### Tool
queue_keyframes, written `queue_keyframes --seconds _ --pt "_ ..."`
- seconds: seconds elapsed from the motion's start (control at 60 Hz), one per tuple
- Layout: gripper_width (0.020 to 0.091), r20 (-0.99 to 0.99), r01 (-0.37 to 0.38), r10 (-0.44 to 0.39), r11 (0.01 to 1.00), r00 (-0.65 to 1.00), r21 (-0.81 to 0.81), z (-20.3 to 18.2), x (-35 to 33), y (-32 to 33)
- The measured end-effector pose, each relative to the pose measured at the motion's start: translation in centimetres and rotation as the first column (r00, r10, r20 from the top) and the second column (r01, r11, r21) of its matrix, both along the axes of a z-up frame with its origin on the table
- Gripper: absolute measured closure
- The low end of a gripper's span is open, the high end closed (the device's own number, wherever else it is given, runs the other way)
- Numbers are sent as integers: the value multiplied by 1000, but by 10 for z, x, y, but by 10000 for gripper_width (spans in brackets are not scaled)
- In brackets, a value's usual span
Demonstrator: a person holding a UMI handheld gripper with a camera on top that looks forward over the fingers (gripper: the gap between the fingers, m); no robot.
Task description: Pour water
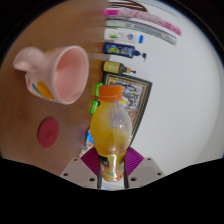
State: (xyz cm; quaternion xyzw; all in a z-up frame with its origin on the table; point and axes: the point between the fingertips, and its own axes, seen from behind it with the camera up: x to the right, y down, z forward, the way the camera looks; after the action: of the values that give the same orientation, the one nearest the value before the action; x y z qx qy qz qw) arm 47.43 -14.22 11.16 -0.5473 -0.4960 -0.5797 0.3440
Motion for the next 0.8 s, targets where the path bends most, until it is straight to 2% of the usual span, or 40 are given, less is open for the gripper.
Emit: queue_keyframes --seconds 0.083,0.167,0.4,0.483,0.6,0.683,0.8 --pt "813 140 -35 36 999 989 -12 -3 -5 8" --pt "811 179 -44 51 998 983 -42 -9 -11 10" --pt "812 100 -40 46 998 994 -54 -6 -8 10" --pt "810 -48 -29 28 999 998 -28 2 -6 7" --pt "811 -417 -12 -2 999 909 -30 8 -7 -1" --pt "812 -670 -12 -24 999 742 -48 2 -15 -6" --pt "813 -915 -16 -62 997 399 -75 -9 -21 -8"
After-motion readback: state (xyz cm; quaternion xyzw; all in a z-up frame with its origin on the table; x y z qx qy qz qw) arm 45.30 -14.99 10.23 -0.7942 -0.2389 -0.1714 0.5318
